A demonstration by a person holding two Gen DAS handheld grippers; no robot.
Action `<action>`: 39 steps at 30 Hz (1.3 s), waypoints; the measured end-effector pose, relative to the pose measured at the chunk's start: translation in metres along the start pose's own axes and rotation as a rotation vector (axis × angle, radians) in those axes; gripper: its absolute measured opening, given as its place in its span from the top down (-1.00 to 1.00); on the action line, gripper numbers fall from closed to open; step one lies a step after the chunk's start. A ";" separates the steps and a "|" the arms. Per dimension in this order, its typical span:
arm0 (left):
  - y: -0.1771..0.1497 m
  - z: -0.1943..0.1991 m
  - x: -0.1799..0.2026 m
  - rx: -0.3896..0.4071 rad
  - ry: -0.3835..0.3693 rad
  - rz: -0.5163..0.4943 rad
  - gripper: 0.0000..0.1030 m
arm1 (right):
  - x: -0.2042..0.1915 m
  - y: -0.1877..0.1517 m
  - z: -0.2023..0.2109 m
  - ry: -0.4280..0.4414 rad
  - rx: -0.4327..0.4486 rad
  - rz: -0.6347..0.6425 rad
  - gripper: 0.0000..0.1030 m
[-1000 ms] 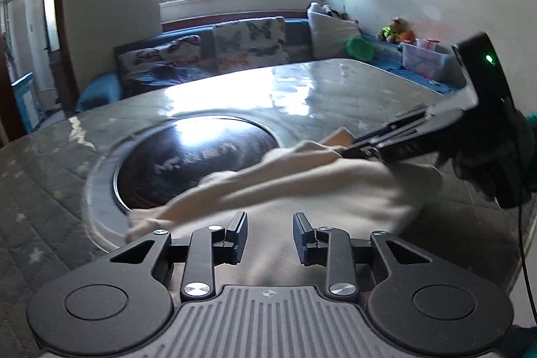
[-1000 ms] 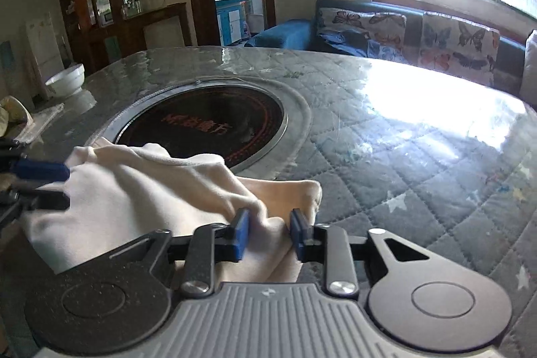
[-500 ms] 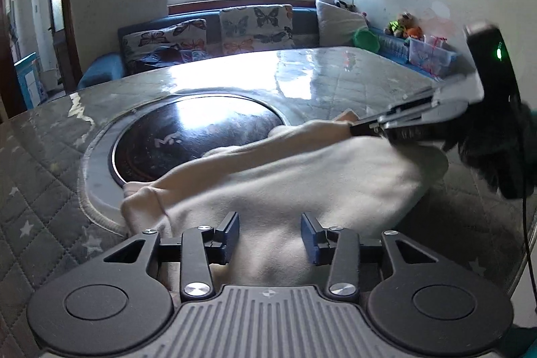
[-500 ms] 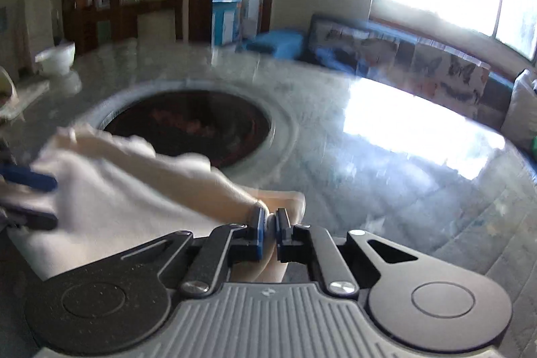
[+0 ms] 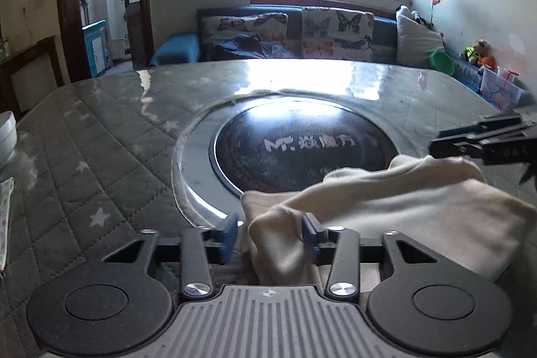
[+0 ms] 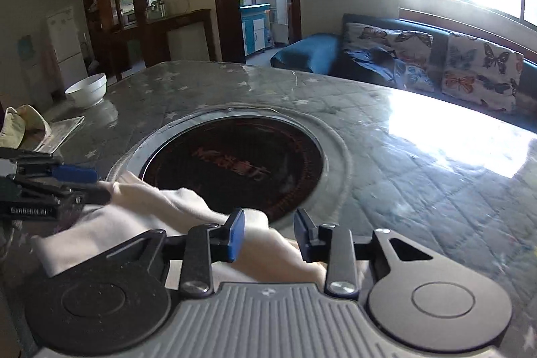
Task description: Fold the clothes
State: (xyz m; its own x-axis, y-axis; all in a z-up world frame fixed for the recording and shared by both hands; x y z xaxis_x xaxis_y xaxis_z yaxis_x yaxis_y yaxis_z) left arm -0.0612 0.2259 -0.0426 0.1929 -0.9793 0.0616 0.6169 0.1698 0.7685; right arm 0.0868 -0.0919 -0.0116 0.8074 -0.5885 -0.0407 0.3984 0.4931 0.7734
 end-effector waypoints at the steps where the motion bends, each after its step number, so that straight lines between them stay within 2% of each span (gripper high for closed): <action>1: -0.002 -0.002 0.000 -0.007 0.001 -0.003 0.56 | 0.000 0.000 -0.005 0.006 -0.009 -0.007 0.37; 3: -0.004 0.000 0.000 0.005 0.005 -0.007 0.78 | -0.001 0.000 -0.013 0.015 -0.025 -0.027 0.37; 5: -0.002 0.006 0.001 0.031 0.009 -0.014 0.86 | -0.001 -0.002 -0.018 0.022 -0.041 -0.040 0.37; 10: 0.012 0.033 0.018 0.160 0.011 -0.088 0.88 | -0.002 -0.007 -0.028 0.034 -0.078 -0.056 0.39; 13: 0.017 0.039 0.028 0.223 0.017 -0.143 0.88 | -0.001 -0.010 -0.031 0.030 -0.079 -0.052 0.56; 14: 0.017 0.035 0.029 0.213 0.029 -0.149 0.88 | -0.002 -0.011 -0.031 0.022 -0.074 -0.047 0.72; 16: 0.014 0.022 0.025 0.181 0.045 -0.135 0.88 | -0.003 -0.010 -0.029 -0.001 -0.057 -0.035 0.80; 20: 0.007 0.014 0.020 0.185 0.051 -0.131 0.88 | -0.008 -0.004 -0.016 -0.044 0.022 -0.004 0.80; 22: 0.004 0.007 0.019 0.155 0.049 -0.127 0.88 | -0.006 -0.002 -0.021 -0.027 -0.005 -0.032 0.78; 23: 0.001 0.002 0.018 0.133 0.055 -0.129 0.88 | -0.004 -0.003 -0.025 -0.020 -0.028 -0.040 0.68; 25: -0.002 -0.005 0.016 0.105 0.063 -0.132 0.88 | 0.000 -0.005 -0.034 -0.015 -0.060 -0.057 0.62; 28: -0.002 -0.008 0.015 0.093 0.063 -0.122 0.87 | 0.002 -0.002 -0.035 0.010 -0.065 -0.071 0.60; 31: 0.002 0.000 0.020 0.128 0.048 -0.128 0.87 | 0.000 0.003 -0.038 0.038 -0.084 -0.047 0.55; 33: 0.004 -0.003 0.022 0.123 0.056 -0.142 0.87 | -0.001 0.003 -0.046 0.039 -0.112 -0.038 0.53; 34: 0.002 -0.007 0.021 0.106 0.067 -0.144 0.86 | -0.001 0.003 -0.049 0.042 -0.114 -0.035 0.57; 37: -0.002 -0.015 0.016 0.062 0.083 -0.137 0.80 | -0.006 0.004 -0.049 0.005 -0.084 -0.006 0.91; 39: -0.003 -0.015 0.012 0.063 0.078 -0.136 0.74 | -0.012 0.007 -0.037 -0.035 -0.007 0.038 0.91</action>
State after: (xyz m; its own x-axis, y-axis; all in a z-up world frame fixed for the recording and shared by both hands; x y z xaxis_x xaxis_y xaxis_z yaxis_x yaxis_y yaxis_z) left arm -0.0496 0.2150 -0.0540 0.1706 -0.9809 -0.0934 0.5931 0.0265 0.8047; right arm 0.0958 -0.0579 -0.0291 0.8062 -0.5915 0.0112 0.3709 0.5200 0.7694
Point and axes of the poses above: each gripper's, at about its wrist camera, not at the fingertips, and z roughly against the way its jaws point, x to its right, y to its top, the point moved 3 cm from there along -z, roughly the way its jaws point, and after that the axes turned 3 degrees about z, right-handed, at the moved point
